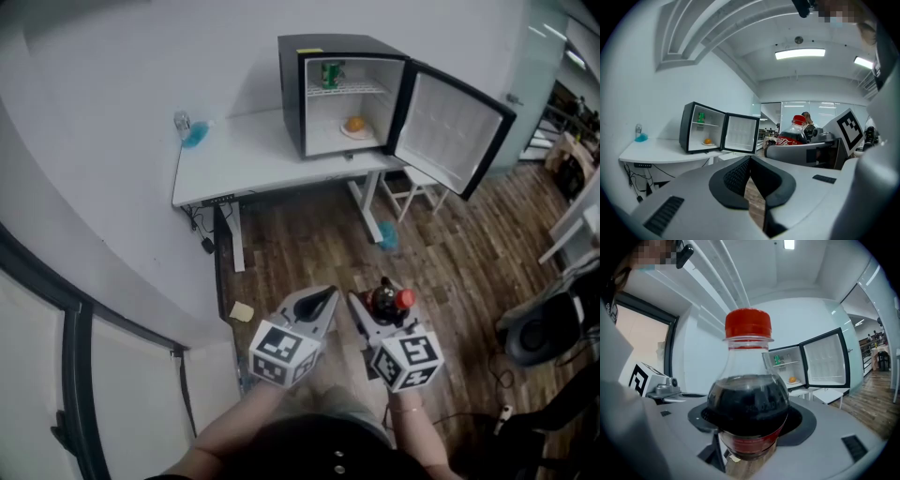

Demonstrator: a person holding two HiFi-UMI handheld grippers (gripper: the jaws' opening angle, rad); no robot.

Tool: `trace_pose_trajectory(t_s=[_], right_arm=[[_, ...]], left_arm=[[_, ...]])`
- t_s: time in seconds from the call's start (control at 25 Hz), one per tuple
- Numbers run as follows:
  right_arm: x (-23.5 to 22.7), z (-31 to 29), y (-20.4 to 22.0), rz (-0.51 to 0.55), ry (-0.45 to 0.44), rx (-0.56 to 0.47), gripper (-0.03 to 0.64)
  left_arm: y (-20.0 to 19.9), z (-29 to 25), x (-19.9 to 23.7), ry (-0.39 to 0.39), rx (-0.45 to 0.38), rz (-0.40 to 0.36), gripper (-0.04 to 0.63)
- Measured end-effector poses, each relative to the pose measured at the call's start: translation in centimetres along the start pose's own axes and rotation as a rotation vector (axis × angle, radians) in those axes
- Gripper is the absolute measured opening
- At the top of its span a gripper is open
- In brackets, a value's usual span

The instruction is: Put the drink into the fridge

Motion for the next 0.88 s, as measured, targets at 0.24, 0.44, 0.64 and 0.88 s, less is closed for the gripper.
trace_pose_trajectory(t_s=[0.24, 0.44, 0.64, 0.88], right_arm=[[-0.1, -2.0, 0.7, 0.009, 0.018, 0.022, 0.318], [-1.4, -5.2, -0.2, 0.016, 0.015, 0.012, 0.318], [-4.7, -9.2, -1.7, 0.027, 0.016, 0.001, 0.318], [-9.4, -14.1, -4.6, 0.058, 0.009, -0.017, 0.318]], left_arm=[[-0.1, -1.1, 1.5, 0.026, -0.007, -0.007, 0.006], [-0.4, -3.5, 4.0, 0.019, -0.004, 0.016, 0.006], [-1.6, -7.5, 7.0, 0.003, -0.017, 0.008, 0.006], [-3.8, -13.5, 10.1, -0.018, -0.033, -0.013, 0.006]])
Point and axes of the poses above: the fingertips, and each gripper's own axes: z backward along the fingers, x to its left, y out of its underside, the point moved 3 cm from there along z, backward along the fingers
